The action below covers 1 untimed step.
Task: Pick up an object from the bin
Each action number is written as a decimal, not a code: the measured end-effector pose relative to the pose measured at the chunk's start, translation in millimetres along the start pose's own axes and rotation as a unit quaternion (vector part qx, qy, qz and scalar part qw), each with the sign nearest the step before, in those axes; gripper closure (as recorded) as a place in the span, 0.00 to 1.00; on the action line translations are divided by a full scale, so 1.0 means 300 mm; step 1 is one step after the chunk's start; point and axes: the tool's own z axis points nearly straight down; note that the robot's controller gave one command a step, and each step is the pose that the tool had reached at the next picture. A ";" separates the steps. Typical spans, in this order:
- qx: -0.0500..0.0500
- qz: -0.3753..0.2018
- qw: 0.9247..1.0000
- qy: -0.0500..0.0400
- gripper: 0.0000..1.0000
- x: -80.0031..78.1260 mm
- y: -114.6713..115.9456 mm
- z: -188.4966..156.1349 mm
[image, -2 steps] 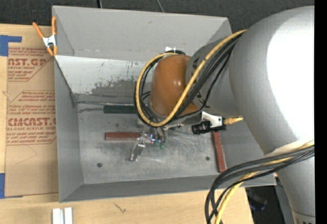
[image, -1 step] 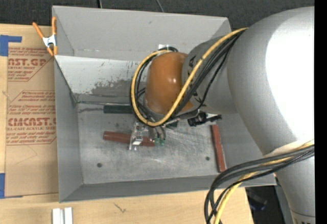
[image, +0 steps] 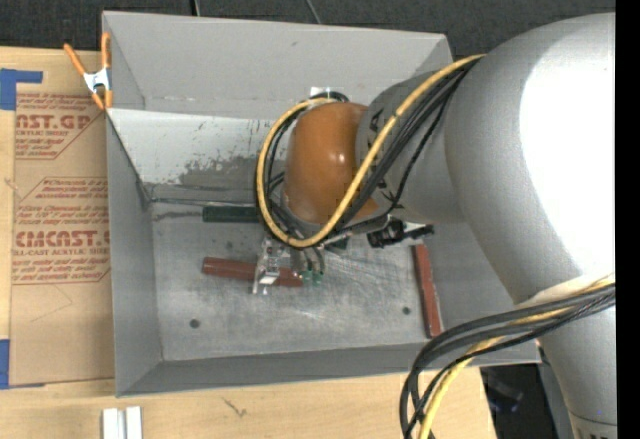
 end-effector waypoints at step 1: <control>0.000 0.000 1.000 0.001 1.00 0.002 -0.001 -0.011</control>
Offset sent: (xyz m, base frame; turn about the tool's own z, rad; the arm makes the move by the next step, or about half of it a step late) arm 0.0001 0.0001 0.0181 0.0000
